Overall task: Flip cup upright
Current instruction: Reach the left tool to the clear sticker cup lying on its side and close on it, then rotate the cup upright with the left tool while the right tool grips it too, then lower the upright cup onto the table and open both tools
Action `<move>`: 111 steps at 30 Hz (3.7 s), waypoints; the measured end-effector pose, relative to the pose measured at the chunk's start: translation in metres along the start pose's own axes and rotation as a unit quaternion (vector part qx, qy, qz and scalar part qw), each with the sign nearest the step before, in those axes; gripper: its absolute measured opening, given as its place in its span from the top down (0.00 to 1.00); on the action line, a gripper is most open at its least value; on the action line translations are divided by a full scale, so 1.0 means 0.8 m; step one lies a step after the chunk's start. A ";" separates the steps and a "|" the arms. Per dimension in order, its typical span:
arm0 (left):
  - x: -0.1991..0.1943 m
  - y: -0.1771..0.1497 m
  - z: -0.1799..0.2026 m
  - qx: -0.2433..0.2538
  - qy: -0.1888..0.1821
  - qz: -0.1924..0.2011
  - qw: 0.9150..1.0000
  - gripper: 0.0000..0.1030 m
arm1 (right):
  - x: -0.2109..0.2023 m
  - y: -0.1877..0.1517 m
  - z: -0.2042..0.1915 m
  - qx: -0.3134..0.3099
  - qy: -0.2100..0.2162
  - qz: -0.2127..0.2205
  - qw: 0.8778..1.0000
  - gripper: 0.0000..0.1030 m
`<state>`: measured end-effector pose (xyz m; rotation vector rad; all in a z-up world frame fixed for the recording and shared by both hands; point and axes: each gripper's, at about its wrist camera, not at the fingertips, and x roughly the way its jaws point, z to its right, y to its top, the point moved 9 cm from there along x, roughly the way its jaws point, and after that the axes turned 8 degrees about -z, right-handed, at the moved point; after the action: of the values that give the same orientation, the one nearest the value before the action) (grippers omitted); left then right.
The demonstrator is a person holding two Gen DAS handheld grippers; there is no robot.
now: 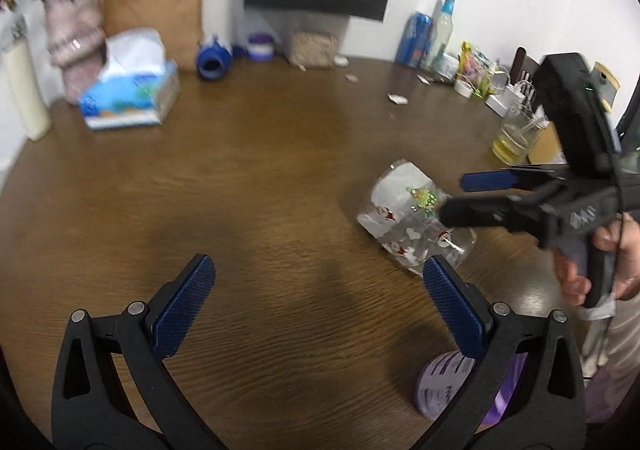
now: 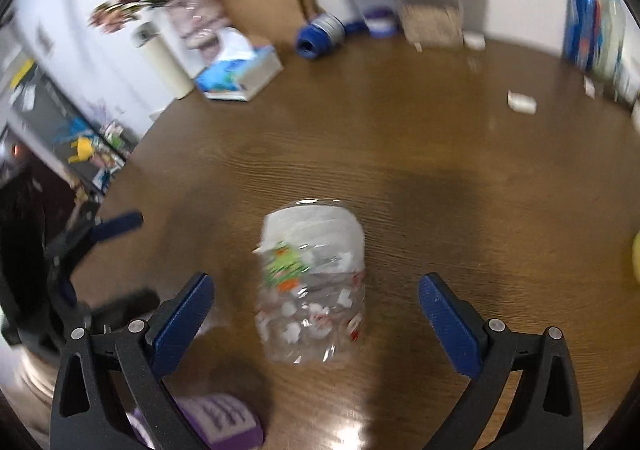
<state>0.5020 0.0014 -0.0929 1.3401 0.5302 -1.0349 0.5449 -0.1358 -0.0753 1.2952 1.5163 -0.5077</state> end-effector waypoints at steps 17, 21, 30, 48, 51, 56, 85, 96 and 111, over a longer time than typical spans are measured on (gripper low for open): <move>0.071 -0.007 0.005 -0.036 -0.103 -0.111 0.988 0.01 | 0.013 -0.001 -0.092 0.024 0.277 -0.017 0.960 0.10; 0.063 -0.003 -0.003 -0.065 -0.127 -0.102 0.985 0.34 | 0.001 -0.005 -0.073 0.018 0.224 0.001 0.975 0.10; 0.069 -0.027 0.019 0.036 -0.039 -0.128 0.990 0.38 | -0.013 -0.014 -0.051 0.033 0.164 0.009 0.986 0.10; -0.141 0.009 0.051 0.071 0.037 0.235 0.969 0.41 | -0.088 0.010 -0.165 -0.013 0.250 0.078 0.965 0.09; -0.154 0.006 0.054 0.065 0.011 0.257 0.964 0.41 | -0.084 0.005 -0.194 -0.021 0.278 0.072 0.958 0.09; -0.170 -0.002 0.047 0.053 0.002 0.268 0.962 0.39 | -0.089 0.004 -0.227 -0.041 0.304 0.100 0.947 0.31; -0.094 -0.120 0.075 0.051 -0.004 0.162 0.986 0.43 | -0.027 -0.117 -0.221 -0.160 0.035 0.195 0.967 0.28; -0.097 -0.116 0.085 0.023 -0.017 0.171 0.985 0.43 | -0.037 -0.112 -0.217 -0.181 0.042 0.214 0.959 0.28; -0.091 -0.155 0.070 -0.014 0.039 0.117 0.992 0.00 | -0.056 -0.142 -0.155 -0.149 -0.088 0.211 0.962 0.32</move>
<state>0.3489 -0.0178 -0.0869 1.3856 0.4318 -0.7820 0.3854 -0.0915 -0.0220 1.2512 1.0776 -0.1081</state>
